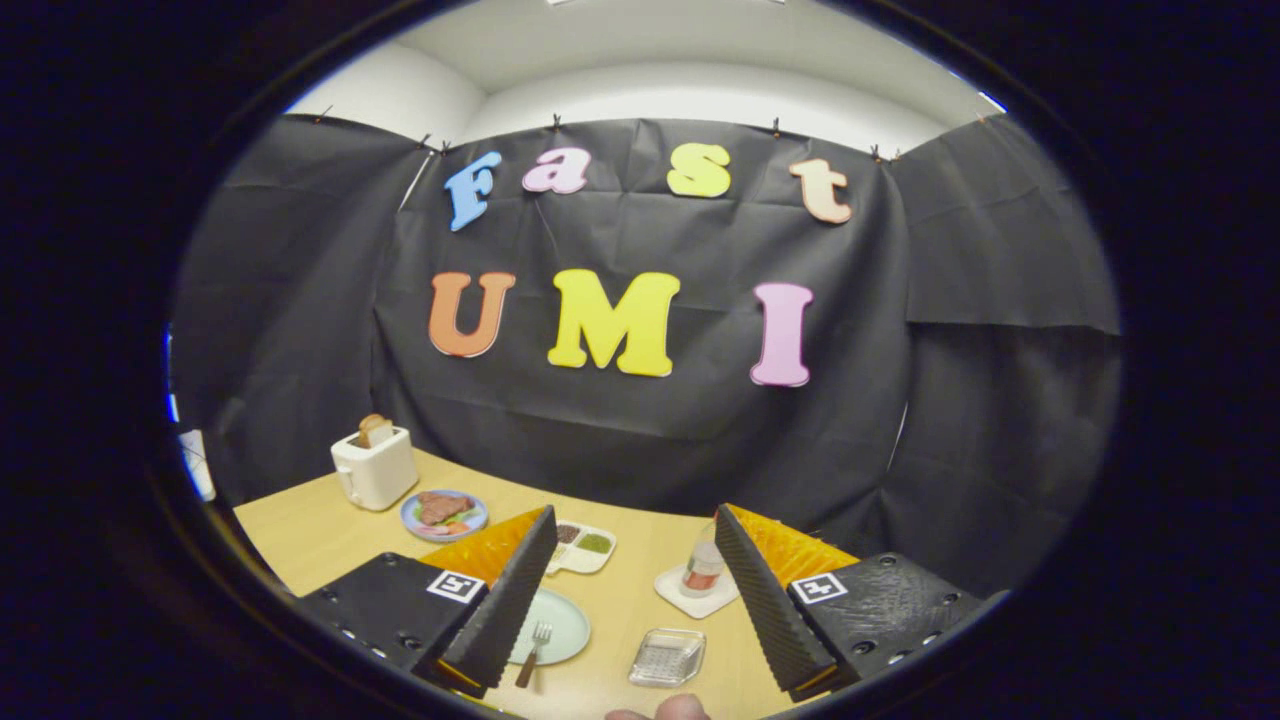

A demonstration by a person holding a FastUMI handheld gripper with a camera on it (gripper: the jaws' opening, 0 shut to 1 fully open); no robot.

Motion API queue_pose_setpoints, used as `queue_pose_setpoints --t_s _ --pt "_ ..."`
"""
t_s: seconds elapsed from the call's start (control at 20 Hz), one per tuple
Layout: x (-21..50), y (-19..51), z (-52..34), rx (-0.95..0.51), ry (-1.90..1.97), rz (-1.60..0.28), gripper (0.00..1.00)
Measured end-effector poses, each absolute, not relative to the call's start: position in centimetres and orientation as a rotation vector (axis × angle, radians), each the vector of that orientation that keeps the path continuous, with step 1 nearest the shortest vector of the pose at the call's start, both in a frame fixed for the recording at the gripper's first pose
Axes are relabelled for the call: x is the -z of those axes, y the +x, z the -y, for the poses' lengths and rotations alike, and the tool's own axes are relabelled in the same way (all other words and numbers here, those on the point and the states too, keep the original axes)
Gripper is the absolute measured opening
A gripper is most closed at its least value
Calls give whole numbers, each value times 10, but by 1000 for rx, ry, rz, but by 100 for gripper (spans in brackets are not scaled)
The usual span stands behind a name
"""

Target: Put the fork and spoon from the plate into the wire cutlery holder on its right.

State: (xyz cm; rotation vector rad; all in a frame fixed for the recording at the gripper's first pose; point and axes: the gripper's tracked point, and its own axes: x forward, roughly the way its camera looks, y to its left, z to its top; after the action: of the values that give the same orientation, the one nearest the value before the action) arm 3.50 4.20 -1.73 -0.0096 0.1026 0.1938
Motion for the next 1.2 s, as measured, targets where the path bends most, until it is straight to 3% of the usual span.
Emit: queue_pose_setpoints --t_s 0.7,1.2 --pt "189 36 -122 -415 -154 -788 96" --pt "281 14 -143 -411 -131 -1201 94"
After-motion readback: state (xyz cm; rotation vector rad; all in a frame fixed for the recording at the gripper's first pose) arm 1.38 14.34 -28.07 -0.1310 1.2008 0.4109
